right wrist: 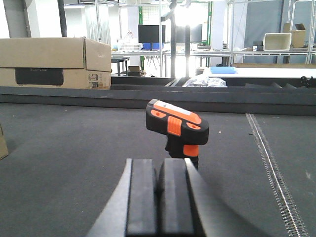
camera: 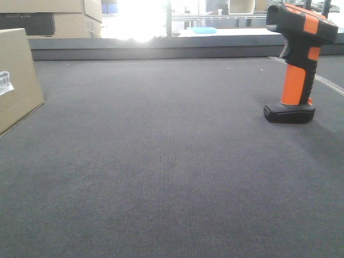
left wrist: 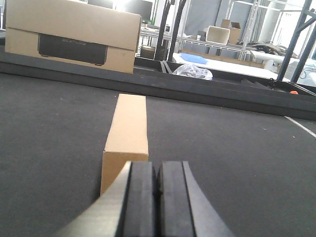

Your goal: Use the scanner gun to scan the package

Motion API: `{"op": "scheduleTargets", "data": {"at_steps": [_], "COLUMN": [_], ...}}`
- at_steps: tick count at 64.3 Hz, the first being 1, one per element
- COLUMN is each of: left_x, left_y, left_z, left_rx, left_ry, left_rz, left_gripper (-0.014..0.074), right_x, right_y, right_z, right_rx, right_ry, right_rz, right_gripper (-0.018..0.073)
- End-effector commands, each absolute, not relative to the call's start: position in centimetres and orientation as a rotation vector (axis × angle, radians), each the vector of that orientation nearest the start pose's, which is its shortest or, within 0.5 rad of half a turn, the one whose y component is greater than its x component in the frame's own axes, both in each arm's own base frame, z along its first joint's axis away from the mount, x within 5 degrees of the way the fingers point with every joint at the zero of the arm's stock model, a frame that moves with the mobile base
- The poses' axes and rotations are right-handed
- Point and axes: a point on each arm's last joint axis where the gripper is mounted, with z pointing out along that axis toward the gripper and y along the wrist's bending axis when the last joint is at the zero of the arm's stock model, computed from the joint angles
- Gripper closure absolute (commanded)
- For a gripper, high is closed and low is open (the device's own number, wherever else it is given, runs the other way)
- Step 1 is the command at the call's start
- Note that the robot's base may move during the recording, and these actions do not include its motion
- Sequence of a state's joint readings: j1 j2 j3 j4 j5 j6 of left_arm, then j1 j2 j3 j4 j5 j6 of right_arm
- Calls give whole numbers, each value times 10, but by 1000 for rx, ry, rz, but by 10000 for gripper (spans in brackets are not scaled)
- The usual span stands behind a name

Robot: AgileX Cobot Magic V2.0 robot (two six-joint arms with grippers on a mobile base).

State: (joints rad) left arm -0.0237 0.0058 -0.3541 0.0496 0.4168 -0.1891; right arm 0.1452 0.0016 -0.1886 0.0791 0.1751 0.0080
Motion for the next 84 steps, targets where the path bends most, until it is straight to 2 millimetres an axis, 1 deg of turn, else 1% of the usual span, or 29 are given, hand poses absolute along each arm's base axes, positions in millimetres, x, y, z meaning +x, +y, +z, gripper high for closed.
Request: {"op": "scheduleTargets", "data": {"at_steps": [1,10,17,23,27,31,34,84], "left_x": [26,26,26,26,26,26,26,26], "left_y": [1,1,1,1,1,1,1,1], "left_z": [291,291,291,291,291,291,291,291], "left_rx": [-114,-114,-114,-114,-114,-114,-114,-114], "left_ry": [1531,1531,1531,1531,1531,1531,1531,1531], "left_rz": [-123,-123,-123,-123,-123,-123,-123,-123], "left_gripper": [707,707,707,707,707,707,707,707], "right_x": [43,45,52,56,56,56,56,56], "right_y": [7,6,4,1,0,0,0,0], "right_z": [261,258,237,218,218,213,213,213], "right_rx": [-58,-72,-43,8,34,49,61,52], "right_ry": [1451,1401,1378,1433,1429,1483,1489,1489], "right_rz": [194,125,71,53,40,42,53,43], "right_gripper": [720,720,720,720,720,720,720,720]}}
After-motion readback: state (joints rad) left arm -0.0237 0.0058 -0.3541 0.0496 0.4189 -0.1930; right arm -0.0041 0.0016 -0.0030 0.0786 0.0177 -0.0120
